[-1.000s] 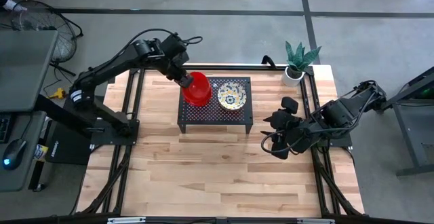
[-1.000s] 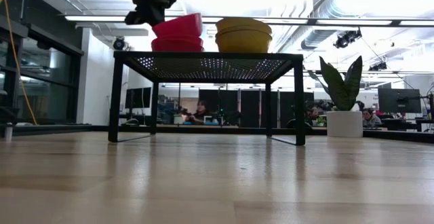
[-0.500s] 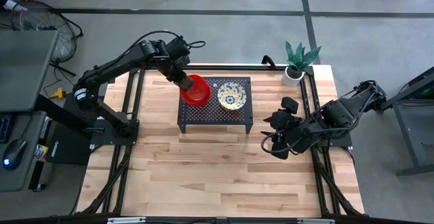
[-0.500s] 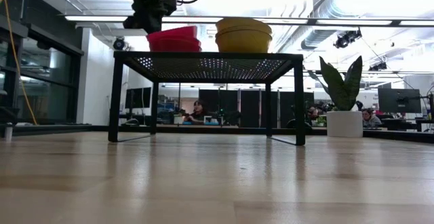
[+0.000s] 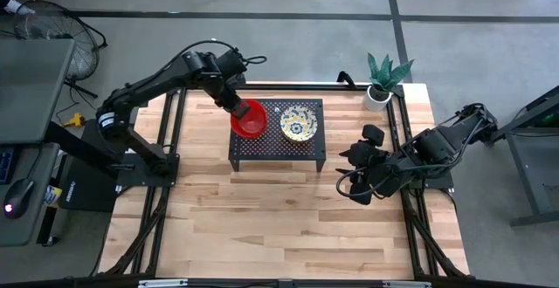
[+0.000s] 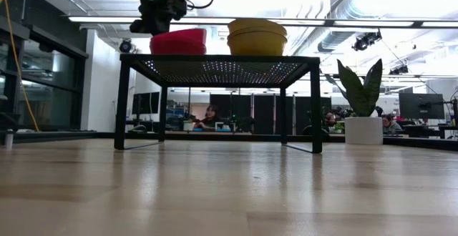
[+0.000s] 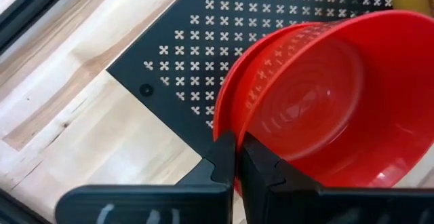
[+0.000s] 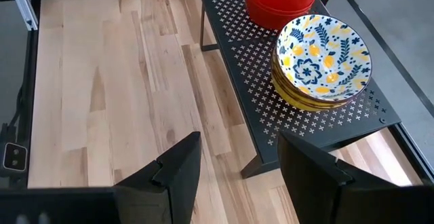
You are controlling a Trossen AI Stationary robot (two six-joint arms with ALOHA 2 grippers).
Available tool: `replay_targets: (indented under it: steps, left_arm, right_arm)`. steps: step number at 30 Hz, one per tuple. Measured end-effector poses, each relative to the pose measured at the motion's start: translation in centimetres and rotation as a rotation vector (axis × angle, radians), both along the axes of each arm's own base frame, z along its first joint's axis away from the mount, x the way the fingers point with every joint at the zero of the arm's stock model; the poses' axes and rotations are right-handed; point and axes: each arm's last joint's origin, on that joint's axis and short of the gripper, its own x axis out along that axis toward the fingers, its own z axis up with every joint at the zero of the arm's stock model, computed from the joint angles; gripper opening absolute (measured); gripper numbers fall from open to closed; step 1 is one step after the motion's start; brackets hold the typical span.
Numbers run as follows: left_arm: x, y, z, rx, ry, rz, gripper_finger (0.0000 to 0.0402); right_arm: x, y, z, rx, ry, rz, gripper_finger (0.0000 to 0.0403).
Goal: Pick & Place Mini bowls
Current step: Stack the red bowl on top of the other red bowl on the shelf
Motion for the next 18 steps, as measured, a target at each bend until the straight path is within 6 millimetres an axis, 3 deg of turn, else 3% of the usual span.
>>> replay_targets:
  steps: [12, 18]
  left_arm:
    - [0.1, -0.04, -0.07, -0.013, -0.008, -0.046, 0.0004]
    - [0.14, -0.11, -0.06, -0.024, -0.019, -0.082, 0.006]
  right_arm:
    - [-0.01, 0.0, -0.01, 0.001, 0.001, 0.001, 0.0183]
    - [-0.01, 0.01, -0.01, 0.001, 0.001, 0.001, 0.0183]
